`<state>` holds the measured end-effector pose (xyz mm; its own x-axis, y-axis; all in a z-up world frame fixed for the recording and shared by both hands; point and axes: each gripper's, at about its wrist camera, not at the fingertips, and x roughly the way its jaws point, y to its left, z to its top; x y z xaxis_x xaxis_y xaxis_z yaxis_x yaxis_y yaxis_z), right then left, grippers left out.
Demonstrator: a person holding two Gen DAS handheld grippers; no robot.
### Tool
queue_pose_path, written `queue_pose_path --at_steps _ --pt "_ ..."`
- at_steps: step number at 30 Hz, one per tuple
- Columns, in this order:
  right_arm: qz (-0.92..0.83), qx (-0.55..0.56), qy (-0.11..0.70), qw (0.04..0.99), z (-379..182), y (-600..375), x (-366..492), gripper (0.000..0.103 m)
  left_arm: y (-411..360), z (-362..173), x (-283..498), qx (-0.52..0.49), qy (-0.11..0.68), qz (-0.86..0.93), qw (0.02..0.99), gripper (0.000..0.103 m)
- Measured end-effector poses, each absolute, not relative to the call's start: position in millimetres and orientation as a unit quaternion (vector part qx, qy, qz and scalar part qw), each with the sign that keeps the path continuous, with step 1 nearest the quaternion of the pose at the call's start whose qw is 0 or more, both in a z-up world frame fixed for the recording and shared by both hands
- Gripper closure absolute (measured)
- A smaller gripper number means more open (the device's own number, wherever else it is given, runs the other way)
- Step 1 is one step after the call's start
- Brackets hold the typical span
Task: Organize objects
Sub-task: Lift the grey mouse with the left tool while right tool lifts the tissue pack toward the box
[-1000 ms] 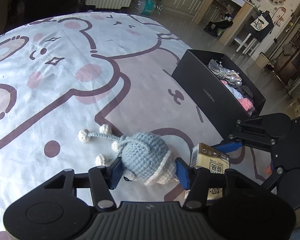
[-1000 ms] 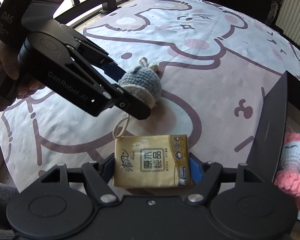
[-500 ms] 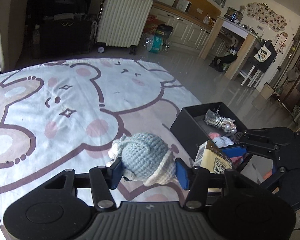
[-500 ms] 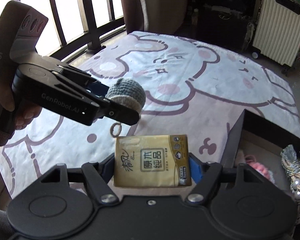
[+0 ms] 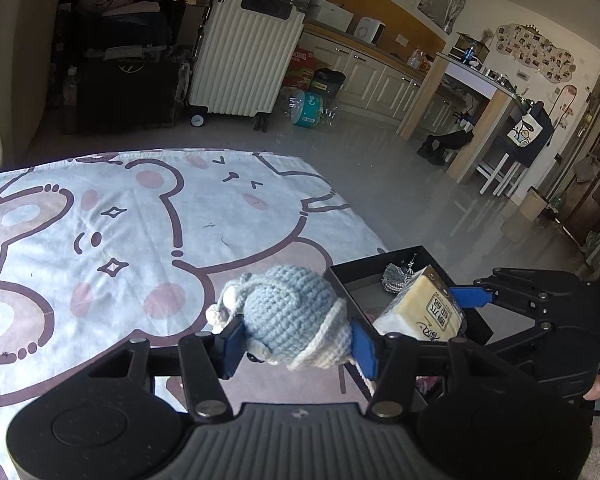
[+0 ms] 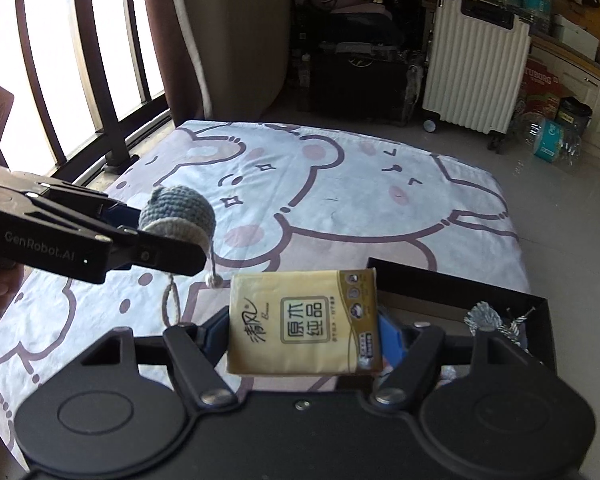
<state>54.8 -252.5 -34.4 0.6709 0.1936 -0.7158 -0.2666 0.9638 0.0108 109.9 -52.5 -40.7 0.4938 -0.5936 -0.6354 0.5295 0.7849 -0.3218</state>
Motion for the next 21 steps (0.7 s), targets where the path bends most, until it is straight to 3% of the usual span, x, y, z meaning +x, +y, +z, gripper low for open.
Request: queue_pose_path --at_steps 21 --pt "0.005 0.012 0.349 0.937 9 -336 41 0.029 -102 -5 103 -0.012 0.383 -0.299 0.874 0.048"
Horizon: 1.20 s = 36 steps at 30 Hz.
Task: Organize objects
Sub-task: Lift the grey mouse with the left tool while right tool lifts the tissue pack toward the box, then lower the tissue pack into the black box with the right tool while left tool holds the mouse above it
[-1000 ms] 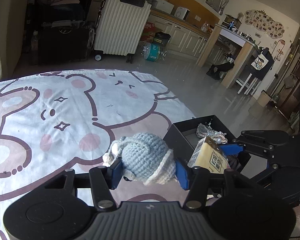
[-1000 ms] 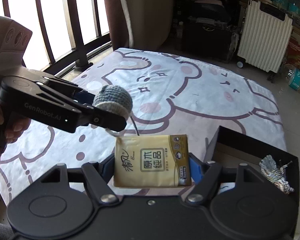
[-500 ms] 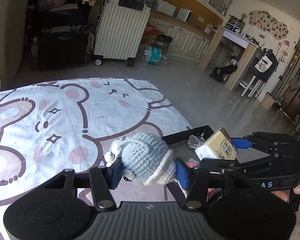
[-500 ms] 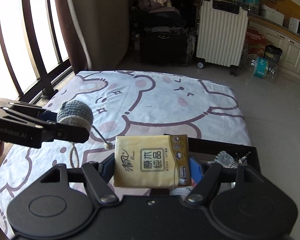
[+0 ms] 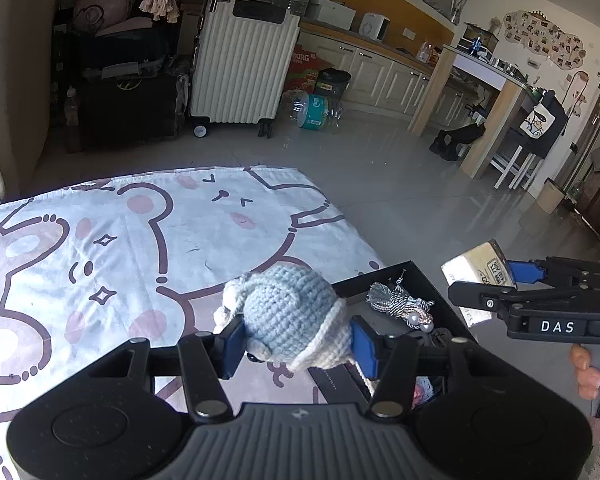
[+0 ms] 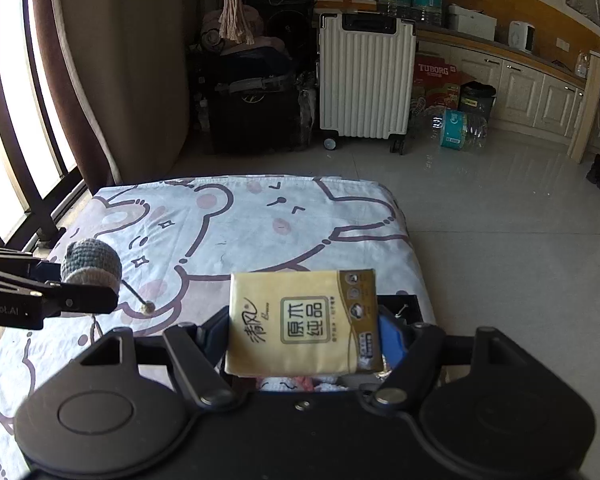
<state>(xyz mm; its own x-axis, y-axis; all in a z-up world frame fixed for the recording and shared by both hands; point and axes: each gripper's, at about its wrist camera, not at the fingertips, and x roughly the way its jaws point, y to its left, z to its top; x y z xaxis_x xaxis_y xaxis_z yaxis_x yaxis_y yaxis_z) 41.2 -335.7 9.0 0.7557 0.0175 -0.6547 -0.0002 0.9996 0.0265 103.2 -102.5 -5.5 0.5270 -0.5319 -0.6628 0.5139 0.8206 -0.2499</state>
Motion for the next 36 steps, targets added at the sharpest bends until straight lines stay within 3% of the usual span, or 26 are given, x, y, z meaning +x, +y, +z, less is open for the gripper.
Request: queue_pose_path --at_steps 12,23,36 --pt "-0.025 0.049 0.335 0.941 18 -368 41 0.029 -154 -4 117 -0.023 0.372 -0.327 0.868 0.048" --pt "-0.041 0.101 0.339 0.934 -6 -394 53 0.029 -204 -52 140 -0.03 0.425 -0.328 0.843 0.048" --pt "0.038 0.292 0.377 0.878 -64 -423 86 0.029 -213 -94 151 0.006 0.445 -0.338 0.829 0.048"
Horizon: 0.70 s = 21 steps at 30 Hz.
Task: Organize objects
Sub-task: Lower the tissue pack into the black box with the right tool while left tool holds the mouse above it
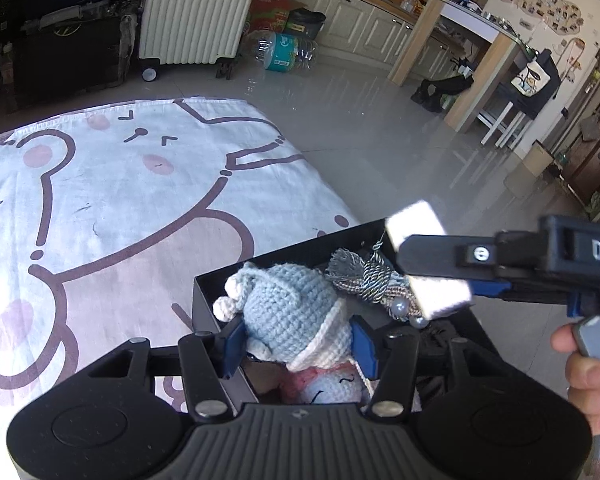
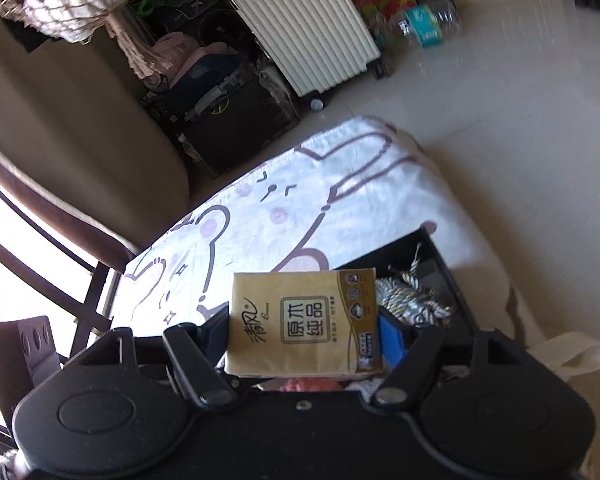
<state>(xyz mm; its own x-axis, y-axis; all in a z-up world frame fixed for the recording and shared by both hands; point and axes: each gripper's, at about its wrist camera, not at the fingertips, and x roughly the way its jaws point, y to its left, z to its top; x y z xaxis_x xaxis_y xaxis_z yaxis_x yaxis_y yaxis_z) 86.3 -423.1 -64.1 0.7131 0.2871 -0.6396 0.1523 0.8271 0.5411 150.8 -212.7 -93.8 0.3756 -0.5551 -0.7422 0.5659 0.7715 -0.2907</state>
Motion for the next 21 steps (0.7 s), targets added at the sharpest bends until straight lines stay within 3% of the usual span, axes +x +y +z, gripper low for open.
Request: queue_pose_path --at_steps 12,21 --pt "0.05 0.393 0.419 0.817 -119 -432 115 0.029 -220 -103 153 0.043 0.44 -0.364 0.82 0.048" --pt "-0.007 0.281 0.422 0.862 -116 -411 123 0.03 -229 -103 148 0.081 0.435 -0.355 0.824 0.048"
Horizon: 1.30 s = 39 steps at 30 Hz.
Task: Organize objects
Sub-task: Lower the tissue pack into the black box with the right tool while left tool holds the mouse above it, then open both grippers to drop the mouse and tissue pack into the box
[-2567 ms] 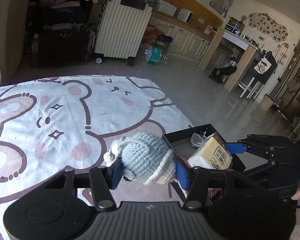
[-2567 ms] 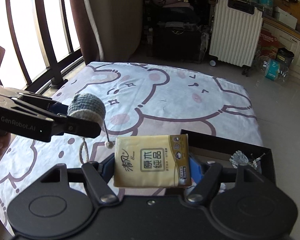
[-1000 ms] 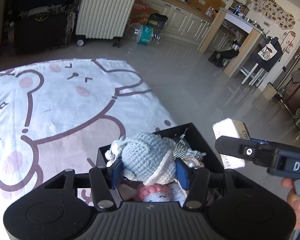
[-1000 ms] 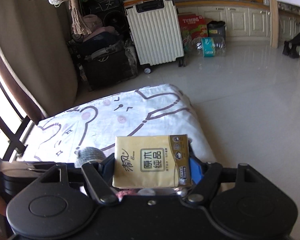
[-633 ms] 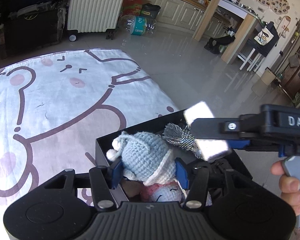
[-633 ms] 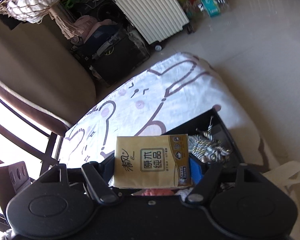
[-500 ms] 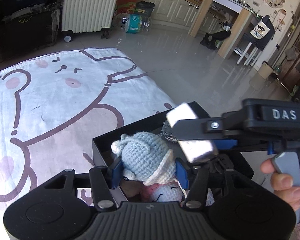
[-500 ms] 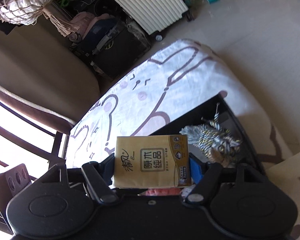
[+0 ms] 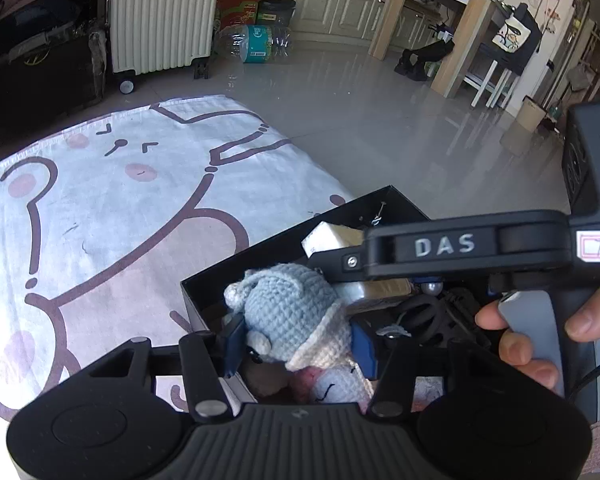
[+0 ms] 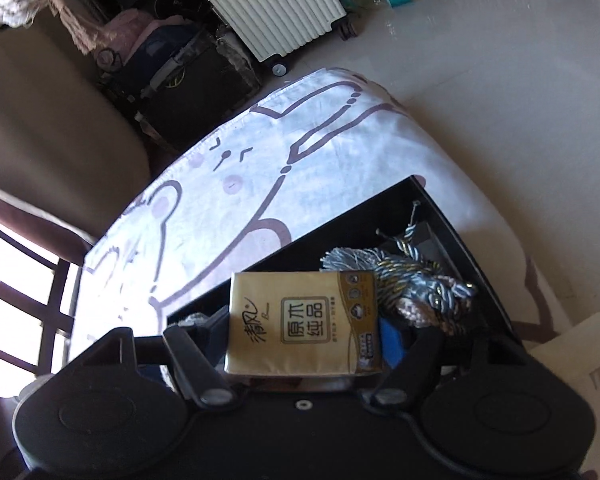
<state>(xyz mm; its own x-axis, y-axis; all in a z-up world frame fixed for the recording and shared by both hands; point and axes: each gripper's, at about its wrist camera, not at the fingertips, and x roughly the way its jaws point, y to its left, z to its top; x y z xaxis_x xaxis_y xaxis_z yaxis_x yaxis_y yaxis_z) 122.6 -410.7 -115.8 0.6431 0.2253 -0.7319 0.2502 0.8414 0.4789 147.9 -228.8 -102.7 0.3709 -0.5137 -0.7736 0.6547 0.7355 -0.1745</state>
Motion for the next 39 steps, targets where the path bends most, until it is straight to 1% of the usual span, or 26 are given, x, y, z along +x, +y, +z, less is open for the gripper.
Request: queue_pose_path --at_steps 6,9,10,12,13,14,18,19,21,23,29,35,39 --pt "-0.022 0.255 0.429 0.866 -117 -406 124 0.03 -232 -102 147 0.088 0.435 -0.351 0.825 0.046" --pt "-0.023 0.264 0.436 0.86 -113 -408 123 0.028 -231 -99 146 0.083 0.433 -0.354 0.825 0.04" --pt "-0.023 0.268 0.436 0.859 -111 -408 123 0.027 -230 -96 143 0.087 0.428 -0.353 0.828 0.036" --pt "-0.024 0.266 0.436 0.859 -106 -408 122 0.021 -230 -88 138 0.098 0.415 -0.351 0.834 0.029" --pt "-0.023 0.263 0.434 0.861 -105 -407 122 0.02 -230 -84 135 0.104 0.408 -0.349 0.837 0.024" --pt "-0.023 0.26 0.435 0.862 -104 -407 122 0.02 -230 -81 133 0.109 0.403 -0.349 0.839 0.023" --pt "-0.024 0.265 0.438 0.859 -103 -407 120 0.02 -228 -76 131 0.121 0.396 -0.351 0.84 0.023" --pt "-0.023 0.264 0.437 0.859 -101 -406 119 0.02 -227 -75 131 0.116 0.395 -0.351 0.841 0.023" --pt "-0.019 0.263 0.432 0.863 -96 -406 115 0.022 -223 -75 134 0.103 0.398 -0.352 0.841 0.029" --pt "-0.016 0.264 0.425 0.866 -89 -406 112 0.025 -219 -75 138 0.089 0.405 -0.354 0.839 0.039" --pt "-0.015 0.271 0.408 0.872 -76 -410 106 0.028 -210 -75 143 0.069 0.416 -0.35 0.836 0.05" --pt "-0.028 0.255 0.417 0.872 -75 -407 100 0.029 -204 -68 141 0.056 0.433 -0.338 0.834 0.052" --pt "-0.03 0.226 0.41 0.883 -59 -401 87 0.029 -200 -59 136 0.059 0.444 -0.32 0.835 0.052"
